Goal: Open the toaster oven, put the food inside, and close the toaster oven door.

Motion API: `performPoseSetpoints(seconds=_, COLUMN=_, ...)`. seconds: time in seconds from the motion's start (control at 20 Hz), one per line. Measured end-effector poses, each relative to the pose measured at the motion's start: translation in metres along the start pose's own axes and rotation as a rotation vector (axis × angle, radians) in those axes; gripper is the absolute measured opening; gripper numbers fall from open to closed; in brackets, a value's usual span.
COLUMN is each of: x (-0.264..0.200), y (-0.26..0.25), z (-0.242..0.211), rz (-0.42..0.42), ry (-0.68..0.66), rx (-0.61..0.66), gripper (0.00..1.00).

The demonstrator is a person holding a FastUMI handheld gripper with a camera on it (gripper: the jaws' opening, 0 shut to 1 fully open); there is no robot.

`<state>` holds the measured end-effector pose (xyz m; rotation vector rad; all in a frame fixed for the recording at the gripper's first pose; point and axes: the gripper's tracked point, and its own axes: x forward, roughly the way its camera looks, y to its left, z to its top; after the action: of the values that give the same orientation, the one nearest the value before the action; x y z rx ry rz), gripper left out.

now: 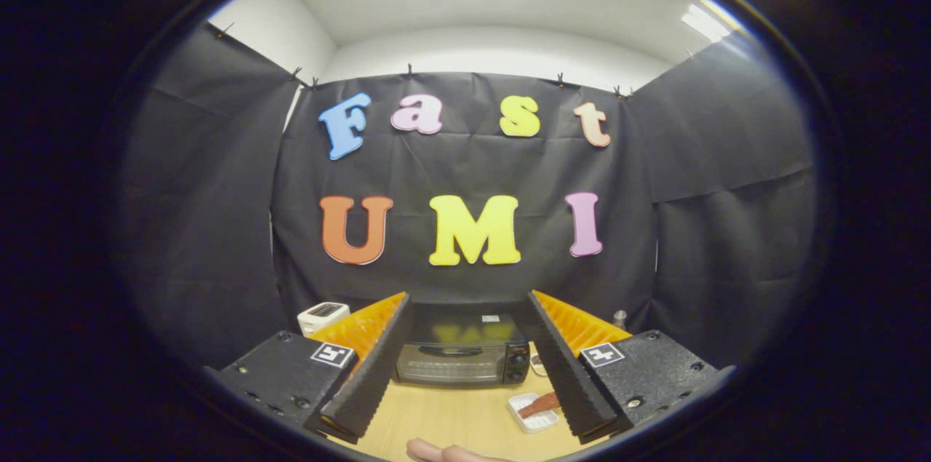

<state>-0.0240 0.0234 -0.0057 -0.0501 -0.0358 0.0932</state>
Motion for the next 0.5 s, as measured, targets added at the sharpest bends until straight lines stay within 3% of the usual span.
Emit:
performPoseSetpoints(seconds=0.25, x=-0.002, y=-0.008, z=-0.004, rz=0.017, ry=-0.007, rx=0.026, gripper=0.98)
performPoseSetpoints(seconds=0.5, x=0.013, y=-0.032, z=-0.025, rz=-0.019, ry=0.016, rx=0.053, gripper=0.98)
